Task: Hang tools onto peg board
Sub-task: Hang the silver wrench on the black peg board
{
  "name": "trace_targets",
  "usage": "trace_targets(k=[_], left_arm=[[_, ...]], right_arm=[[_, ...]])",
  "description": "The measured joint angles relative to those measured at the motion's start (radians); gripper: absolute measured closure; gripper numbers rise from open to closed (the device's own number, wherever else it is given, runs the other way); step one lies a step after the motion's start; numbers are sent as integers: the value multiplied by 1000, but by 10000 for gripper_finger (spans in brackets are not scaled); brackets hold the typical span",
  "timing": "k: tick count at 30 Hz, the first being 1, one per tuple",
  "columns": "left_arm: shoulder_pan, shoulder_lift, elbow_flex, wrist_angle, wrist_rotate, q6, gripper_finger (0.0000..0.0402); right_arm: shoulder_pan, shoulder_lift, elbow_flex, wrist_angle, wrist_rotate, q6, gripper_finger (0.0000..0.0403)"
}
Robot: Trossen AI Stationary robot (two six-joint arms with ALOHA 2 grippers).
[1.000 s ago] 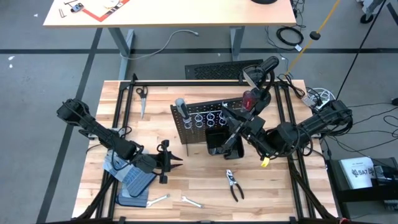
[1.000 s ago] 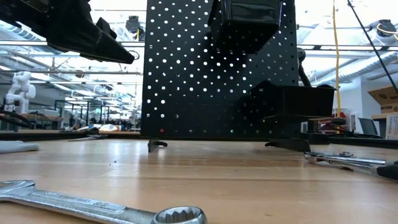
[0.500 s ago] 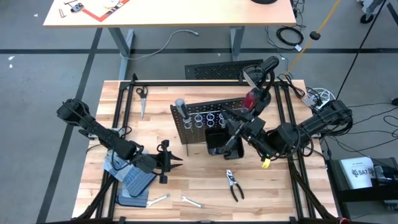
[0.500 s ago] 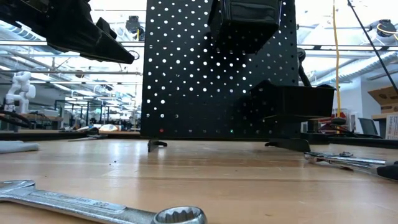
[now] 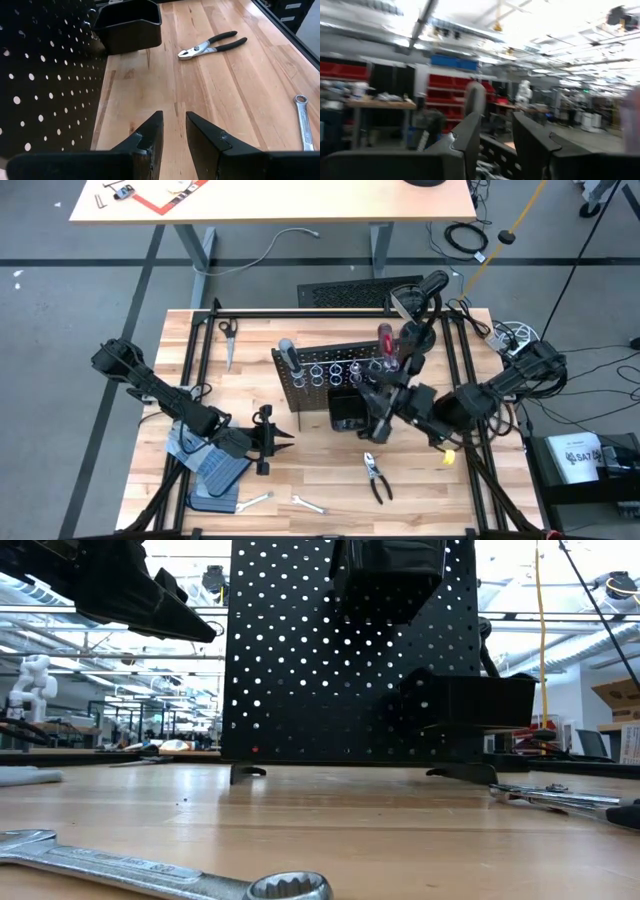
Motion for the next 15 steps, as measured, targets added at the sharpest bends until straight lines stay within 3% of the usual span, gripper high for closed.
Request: trace_targets(k=[6,15], left_arm=[[0,0,0,0,0,0,309],[0,0,0,0,0,0,309]], right_arm=[[78,-2,58,-30,-48,-70,269],[227,-2,88,-232,-17,-106,281]])
